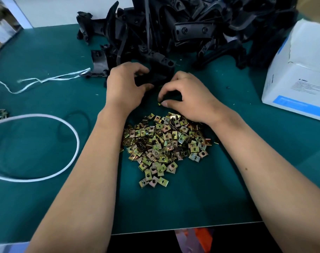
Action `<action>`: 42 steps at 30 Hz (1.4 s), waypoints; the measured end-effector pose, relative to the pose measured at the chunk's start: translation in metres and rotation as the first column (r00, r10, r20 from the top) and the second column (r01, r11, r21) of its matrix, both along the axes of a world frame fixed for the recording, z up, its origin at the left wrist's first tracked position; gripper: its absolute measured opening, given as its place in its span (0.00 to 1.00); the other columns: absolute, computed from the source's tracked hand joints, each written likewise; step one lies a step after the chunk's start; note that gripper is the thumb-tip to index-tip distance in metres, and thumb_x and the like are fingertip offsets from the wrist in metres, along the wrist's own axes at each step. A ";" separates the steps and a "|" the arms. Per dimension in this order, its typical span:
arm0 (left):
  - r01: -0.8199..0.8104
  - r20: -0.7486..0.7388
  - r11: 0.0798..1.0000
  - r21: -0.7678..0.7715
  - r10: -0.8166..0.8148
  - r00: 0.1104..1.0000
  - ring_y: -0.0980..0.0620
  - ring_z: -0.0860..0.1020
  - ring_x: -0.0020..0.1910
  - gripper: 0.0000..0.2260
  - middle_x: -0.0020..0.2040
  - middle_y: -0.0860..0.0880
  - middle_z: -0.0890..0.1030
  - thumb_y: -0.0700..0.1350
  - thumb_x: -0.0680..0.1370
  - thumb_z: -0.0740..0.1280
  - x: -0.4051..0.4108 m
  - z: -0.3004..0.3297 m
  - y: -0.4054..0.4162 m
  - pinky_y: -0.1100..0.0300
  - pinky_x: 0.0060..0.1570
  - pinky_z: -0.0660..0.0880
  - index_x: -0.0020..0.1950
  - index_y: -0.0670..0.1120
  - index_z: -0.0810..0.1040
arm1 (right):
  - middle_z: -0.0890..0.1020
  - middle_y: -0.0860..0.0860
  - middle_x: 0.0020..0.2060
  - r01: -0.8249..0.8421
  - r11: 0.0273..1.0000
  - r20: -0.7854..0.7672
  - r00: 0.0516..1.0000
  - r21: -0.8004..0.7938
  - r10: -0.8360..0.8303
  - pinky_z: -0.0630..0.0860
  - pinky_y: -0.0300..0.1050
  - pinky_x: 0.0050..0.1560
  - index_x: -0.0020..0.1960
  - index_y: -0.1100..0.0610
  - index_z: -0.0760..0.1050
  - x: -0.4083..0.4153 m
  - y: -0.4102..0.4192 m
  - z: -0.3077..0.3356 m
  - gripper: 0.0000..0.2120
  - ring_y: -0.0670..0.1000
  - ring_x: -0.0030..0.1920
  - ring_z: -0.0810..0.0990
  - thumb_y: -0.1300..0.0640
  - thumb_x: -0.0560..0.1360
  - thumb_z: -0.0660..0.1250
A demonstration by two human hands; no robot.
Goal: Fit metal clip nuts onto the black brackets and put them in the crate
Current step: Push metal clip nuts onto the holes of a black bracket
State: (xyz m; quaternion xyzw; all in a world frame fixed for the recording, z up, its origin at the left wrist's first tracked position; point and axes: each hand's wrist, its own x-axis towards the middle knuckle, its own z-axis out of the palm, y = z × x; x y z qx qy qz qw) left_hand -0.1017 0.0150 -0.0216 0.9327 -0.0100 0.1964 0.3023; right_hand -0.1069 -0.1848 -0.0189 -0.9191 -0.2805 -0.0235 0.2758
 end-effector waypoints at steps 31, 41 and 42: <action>0.239 0.126 0.970 0.049 -0.243 0.962 0.49 0.77 0.62 0.19 0.63 0.46 0.79 0.46 0.82 0.67 -0.014 0.017 -0.028 0.61 0.61 0.72 0.71 0.40 0.76 | 0.81 0.53 0.65 0.237 0.944 0.003 0.970 0.228 -0.245 0.67 0.29 0.65 0.72 0.54 0.77 0.006 -0.007 -0.003 0.21 0.51 0.67 0.78 0.66 0.81 0.63; 0.332 0.004 0.941 -0.063 -0.332 0.943 0.57 0.80 0.52 0.17 0.51 0.57 0.83 0.56 0.76 0.69 -0.030 0.024 -0.037 0.58 0.54 0.77 0.60 0.48 0.82 | 0.81 0.48 0.39 0.419 0.742 -0.261 0.908 0.523 -0.329 0.77 0.49 0.38 0.45 0.44 0.81 0.009 -0.032 -0.004 0.14 0.47 0.38 0.78 0.62 0.81 0.66; 0.353 -0.028 0.935 -0.022 -0.354 0.935 0.56 0.81 0.53 0.18 0.51 0.57 0.84 0.59 0.76 0.68 -0.030 0.023 -0.040 0.56 0.55 0.77 0.60 0.51 0.83 | 0.81 0.49 0.38 0.411 0.729 -0.267 0.911 0.547 -0.313 0.76 0.46 0.35 0.45 0.45 0.81 0.008 -0.034 -0.003 0.14 0.47 0.36 0.78 0.63 0.81 0.65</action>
